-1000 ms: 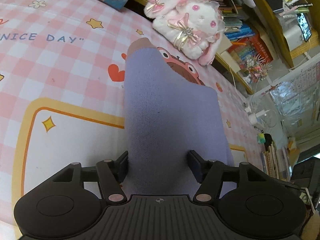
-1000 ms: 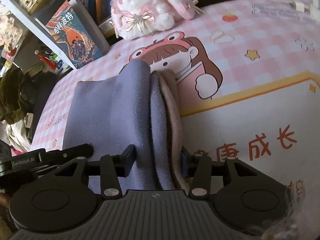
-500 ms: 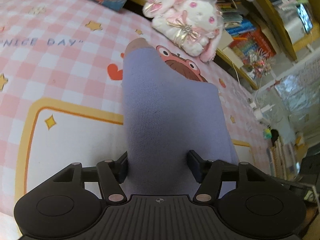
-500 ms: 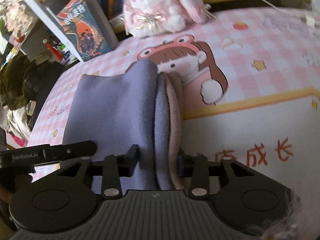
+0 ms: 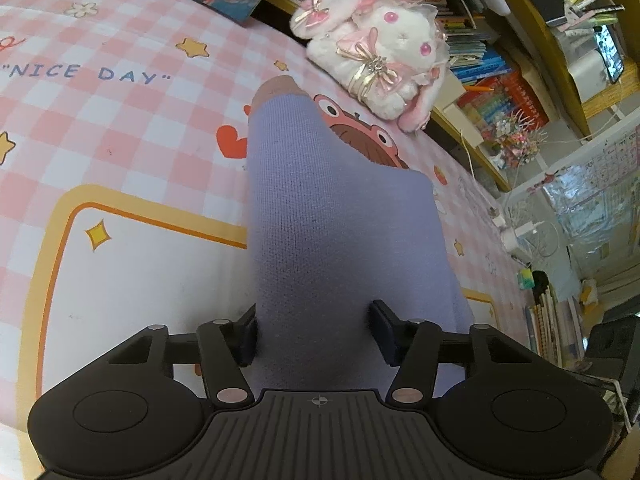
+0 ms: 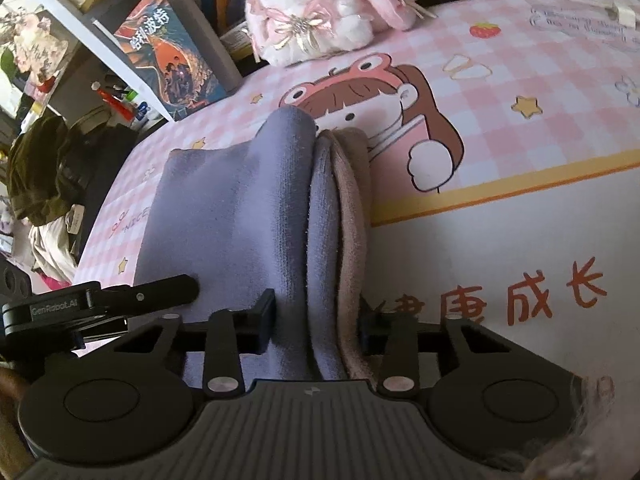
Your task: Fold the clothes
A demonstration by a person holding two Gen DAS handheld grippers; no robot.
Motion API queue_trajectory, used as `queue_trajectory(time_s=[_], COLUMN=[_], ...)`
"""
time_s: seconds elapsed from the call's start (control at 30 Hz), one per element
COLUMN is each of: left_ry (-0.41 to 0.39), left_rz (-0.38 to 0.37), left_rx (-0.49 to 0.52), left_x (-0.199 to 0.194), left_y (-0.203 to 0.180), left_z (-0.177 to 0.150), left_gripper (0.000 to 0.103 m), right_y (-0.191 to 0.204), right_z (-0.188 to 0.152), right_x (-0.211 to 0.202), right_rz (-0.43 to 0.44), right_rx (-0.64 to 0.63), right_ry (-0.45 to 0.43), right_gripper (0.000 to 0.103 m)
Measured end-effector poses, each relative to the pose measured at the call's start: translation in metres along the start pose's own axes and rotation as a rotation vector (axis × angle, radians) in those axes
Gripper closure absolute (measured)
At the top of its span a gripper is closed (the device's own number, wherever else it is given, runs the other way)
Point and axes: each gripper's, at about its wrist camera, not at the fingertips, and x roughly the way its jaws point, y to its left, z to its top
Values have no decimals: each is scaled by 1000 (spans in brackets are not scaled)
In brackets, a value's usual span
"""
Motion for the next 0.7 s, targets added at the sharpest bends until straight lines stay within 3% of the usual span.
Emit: queue_trajectory(time_s=[0.7], left_ry=[-103], left_rz=[-61], left_rx=[93], left_x=[-38], left_y=[-2], left_z=[18], left_gripper=[53], right_y=[49], right_z=[2], right_x=[-22], right_rz=[-28], right_rx=[-114], right_ry=[-146], right_gripper=[76])
